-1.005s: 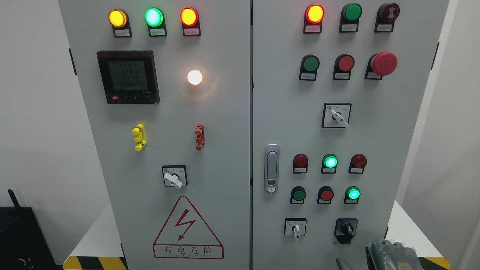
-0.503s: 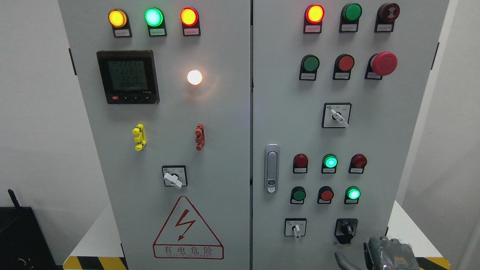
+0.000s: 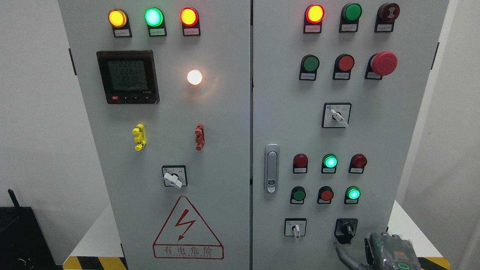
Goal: Flip black knob to close circuit
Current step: 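Raise the right hand up toward the black rotary knob, then grip the black knob with the right hand and twist it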
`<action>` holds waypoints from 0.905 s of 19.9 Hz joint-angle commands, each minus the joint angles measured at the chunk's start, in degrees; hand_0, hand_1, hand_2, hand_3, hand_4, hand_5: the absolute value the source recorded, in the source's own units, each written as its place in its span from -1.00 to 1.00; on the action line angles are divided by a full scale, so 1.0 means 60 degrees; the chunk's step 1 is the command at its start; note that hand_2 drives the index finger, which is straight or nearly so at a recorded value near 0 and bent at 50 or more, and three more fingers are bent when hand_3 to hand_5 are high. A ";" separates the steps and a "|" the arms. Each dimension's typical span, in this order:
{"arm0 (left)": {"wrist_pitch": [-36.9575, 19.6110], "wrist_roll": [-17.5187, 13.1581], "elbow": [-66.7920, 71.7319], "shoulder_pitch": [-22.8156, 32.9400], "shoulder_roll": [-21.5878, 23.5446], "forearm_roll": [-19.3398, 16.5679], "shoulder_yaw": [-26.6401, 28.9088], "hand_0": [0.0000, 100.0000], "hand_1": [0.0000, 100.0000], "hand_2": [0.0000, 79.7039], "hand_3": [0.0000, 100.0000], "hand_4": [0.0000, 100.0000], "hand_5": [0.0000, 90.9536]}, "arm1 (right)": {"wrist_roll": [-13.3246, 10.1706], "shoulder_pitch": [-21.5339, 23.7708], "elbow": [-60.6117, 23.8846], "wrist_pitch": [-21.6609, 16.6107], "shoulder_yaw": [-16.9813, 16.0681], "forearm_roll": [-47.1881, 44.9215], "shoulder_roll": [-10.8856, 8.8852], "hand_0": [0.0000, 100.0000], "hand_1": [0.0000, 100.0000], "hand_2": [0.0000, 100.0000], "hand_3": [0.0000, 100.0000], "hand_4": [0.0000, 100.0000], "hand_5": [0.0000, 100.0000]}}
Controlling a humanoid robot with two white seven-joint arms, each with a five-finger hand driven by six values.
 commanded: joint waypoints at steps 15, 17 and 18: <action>0.0000 -0.0002 0.0000 0.0000 -0.0004 0.0073 0.0103 -1.00 -1.00 -1.00 -0.90 -0.95 -1.00 | -0.0128 -0.0332 0.0537 0.0492 0.0094 0.0052 -0.0095 -1.00 -1.00 0.80 1.00 0.65 0.71; 0.0000 -0.0002 0.0000 0.0000 0.0011 0.0073 0.0103 -1.00 -1.00 -1.00 -0.90 -0.95 -1.00 | -0.0187 -0.0317 0.0567 0.0492 0.0094 0.0052 -0.0110 -1.00 -1.00 0.80 1.00 0.65 0.71; 0.0000 -0.0002 0.0000 0.0000 0.0011 0.0073 0.0103 -1.00 -1.00 -1.00 -0.90 -0.95 -1.00 | -0.0202 -0.0317 0.0581 0.0492 0.0094 0.0052 -0.0095 -1.00 -1.00 0.80 1.00 0.65 0.71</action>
